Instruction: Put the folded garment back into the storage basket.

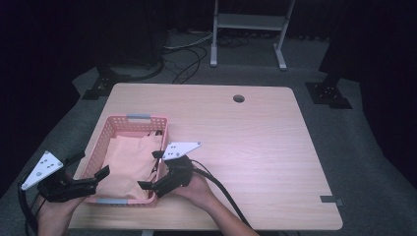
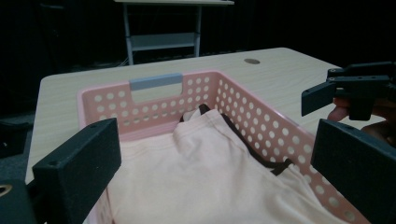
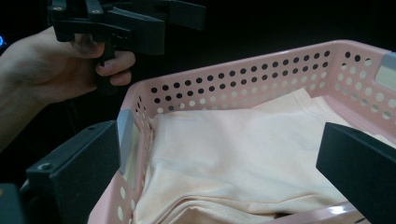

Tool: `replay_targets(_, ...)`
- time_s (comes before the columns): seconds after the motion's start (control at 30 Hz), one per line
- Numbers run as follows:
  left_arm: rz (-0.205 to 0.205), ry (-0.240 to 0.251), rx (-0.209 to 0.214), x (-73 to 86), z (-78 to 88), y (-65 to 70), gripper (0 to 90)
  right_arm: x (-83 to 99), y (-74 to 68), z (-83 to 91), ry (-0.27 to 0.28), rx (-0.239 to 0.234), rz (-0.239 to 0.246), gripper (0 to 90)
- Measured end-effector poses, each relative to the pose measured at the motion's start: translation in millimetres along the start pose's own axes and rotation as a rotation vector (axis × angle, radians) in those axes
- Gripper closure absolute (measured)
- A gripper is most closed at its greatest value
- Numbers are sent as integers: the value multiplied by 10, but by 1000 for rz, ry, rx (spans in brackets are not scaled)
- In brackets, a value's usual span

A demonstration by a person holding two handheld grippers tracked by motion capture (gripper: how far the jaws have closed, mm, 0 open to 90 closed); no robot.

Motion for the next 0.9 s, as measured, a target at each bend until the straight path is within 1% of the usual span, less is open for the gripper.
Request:
replay_targets(0.1, -6, 22, 12, -68, -40, 76, 16, -38, 9, 75, 24, 1, -3, 0)
replay_targets(0.23, -19, 25, 28, -130, -112, 180, 16, -76, 31, 201, 54, 2, -10, 0)
replay_targets(0.37, -33, 44, 54, -202, -207, 306, 16, -101, 81, 358, 77, 23, -11, 0)
replay_targets(0.47, -42, 56, 81, -262, -283, 420, 16, -104, 118, 480, 98, 40, -12, 0)
replay_targets(0.5, -45, 65, 96, -291, -318, 474, 16, -102, 126, 512, 101, 43, -10, 0)
replay_targets(0.6, -50, 72, 121, -346, -396, 585, 16, -97, 167, 646, 113, 64, -10, 0)
replay_targets(0.67, -51, 75, 137, -378, -459, 667, 16, -95, 189, 738, 123, 75, -15, 0)
replay_targets(0.8, -70, 78, 180, -434, -592, 854, 16, -92, 223, 952, 152, 94, -26, 0)
replay_targets(0.9, -81, 76, 209, -458, -697, 992, 16, -87, 248, 1095, 160, 114, -21, 0)
Point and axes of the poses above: each handheld gripper's, and its own axes: z roughly backward along the jaws, x roughly out of its underside, y roughly to its right, the point moved 8 cm from there along -z, roughly forward along the jaws, and after that the axes turned 3 degrees about -z, right-handed, at the moved point
